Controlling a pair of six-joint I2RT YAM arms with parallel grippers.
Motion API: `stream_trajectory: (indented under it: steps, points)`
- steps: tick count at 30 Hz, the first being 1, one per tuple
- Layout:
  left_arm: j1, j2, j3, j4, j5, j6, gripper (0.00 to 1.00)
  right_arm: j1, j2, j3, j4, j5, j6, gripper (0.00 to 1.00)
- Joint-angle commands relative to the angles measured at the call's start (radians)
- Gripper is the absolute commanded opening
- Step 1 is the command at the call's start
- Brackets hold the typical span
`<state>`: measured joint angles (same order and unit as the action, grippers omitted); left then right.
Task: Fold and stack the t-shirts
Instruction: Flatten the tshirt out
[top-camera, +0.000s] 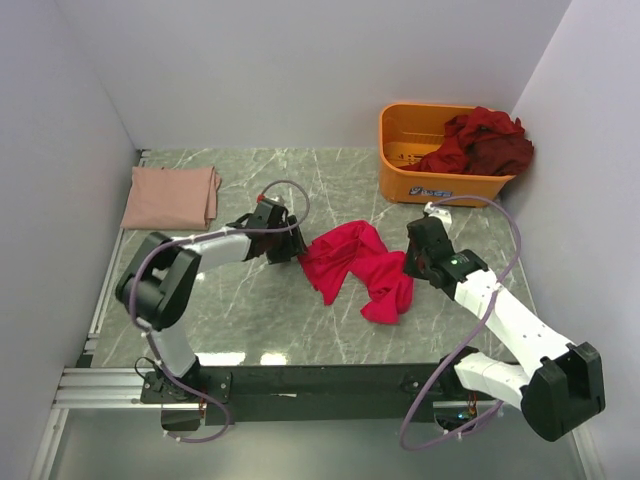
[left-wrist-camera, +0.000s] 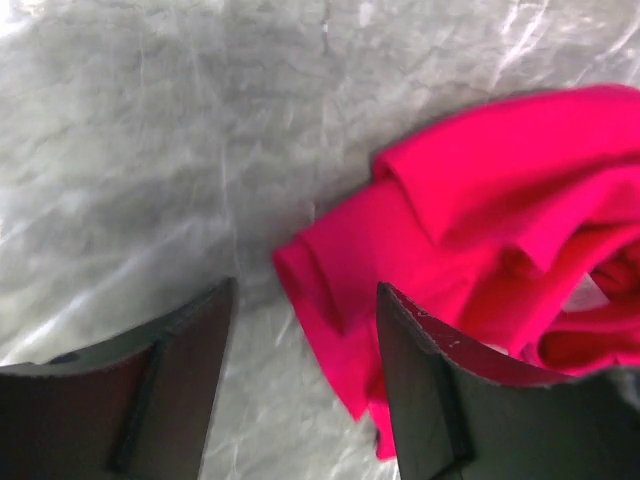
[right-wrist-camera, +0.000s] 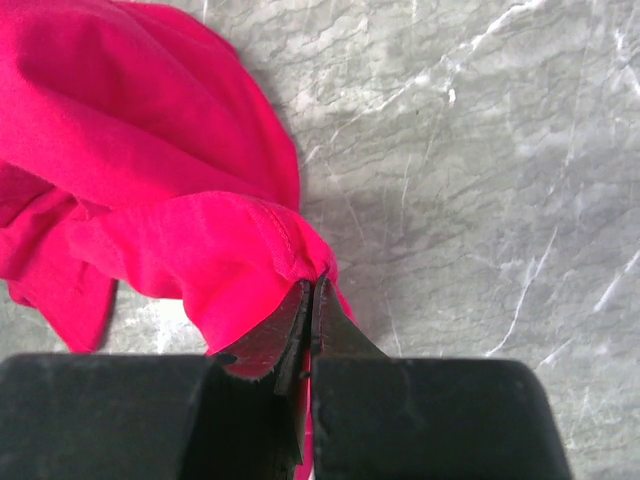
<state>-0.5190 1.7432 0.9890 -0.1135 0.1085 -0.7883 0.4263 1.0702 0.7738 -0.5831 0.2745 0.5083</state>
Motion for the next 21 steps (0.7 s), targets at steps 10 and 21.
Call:
stream_trajectory:
  steps: [10,21]
  points:
    - [-0.045,0.179,0.154,-0.009,0.054,0.055,0.12,-0.069,-0.012,-0.007,0.074,-0.034,-0.053,0.0]
    - [-0.059,-0.161,0.072,0.006,-0.201,0.123,0.01,-0.084,-0.119,0.097,0.036,0.069,-0.103,0.0]
